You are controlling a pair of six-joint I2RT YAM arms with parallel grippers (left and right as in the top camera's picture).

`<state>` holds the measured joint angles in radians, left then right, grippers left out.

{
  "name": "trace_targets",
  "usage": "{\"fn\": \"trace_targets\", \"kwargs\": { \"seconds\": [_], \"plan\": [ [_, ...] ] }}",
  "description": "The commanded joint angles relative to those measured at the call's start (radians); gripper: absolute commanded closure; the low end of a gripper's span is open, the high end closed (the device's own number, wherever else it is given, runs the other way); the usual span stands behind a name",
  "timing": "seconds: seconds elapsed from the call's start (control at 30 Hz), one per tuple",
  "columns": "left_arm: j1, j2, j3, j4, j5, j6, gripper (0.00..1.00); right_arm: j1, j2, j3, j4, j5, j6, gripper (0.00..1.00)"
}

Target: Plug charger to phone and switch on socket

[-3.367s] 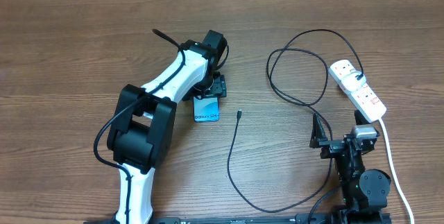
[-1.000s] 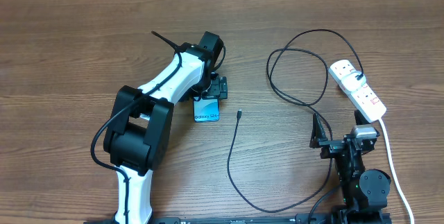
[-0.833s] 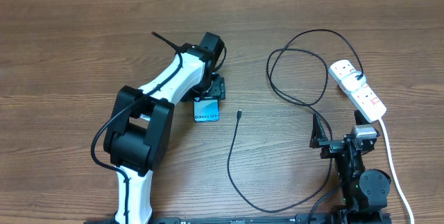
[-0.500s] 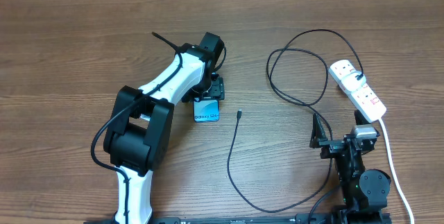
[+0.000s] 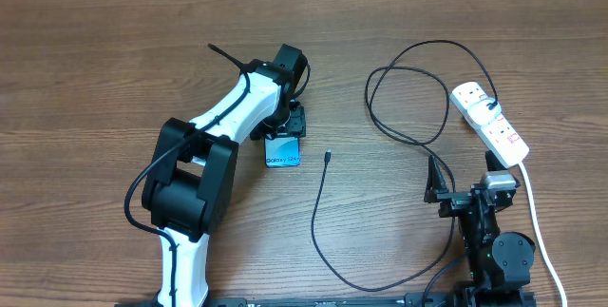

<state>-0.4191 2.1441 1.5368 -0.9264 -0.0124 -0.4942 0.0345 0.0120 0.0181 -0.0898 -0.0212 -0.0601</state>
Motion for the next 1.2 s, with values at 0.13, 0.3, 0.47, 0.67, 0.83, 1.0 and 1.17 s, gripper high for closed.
{"fn": "trace_targets", "kwargs": {
  "seconds": [0.13,0.3,0.47,0.67,0.83,1.0,1.17],
  "plan": [
    [-0.005,0.043,0.003,-0.039,0.013,-0.003,0.35,0.004,-0.009,-0.010,0.006,0.005,-0.004,0.00],
    [-0.005,0.043,0.068,-0.084,0.013,-0.003,0.35,0.004,-0.009,-0.010,0.006,0.005,-0.004,0.00],
    [-0.005,0.043,0.098,-0.103,0.013,-0.003,0.35,0.004,-0.009,-0.010,0.006,0.005,-0.004,0.00],
    [-0.005,0.043,0.114,-0.117,0.013,-0.003,0.35,0.004,-0.009,-0.010,0.006,0.005,-0.004,0.00],
    [-0.002,0.037,0.118,-0.127,0.023,-0.003,0.35,0.004,-0.009,-0.010,0.006,0.005,-0.004,0.00],
    [0.019,0.028,0.134,-0.145,0.094,-0.003,0.36,0.004,-0.009,-0.010,0.006,0.005,-0.004,0.00],
    [0.057,0.028,0.181,-0.191,0.187,-0.003,0.37,0.004,-0.009,-0.010,0.006,0.005,-0.004,0.00]
  ]
}}
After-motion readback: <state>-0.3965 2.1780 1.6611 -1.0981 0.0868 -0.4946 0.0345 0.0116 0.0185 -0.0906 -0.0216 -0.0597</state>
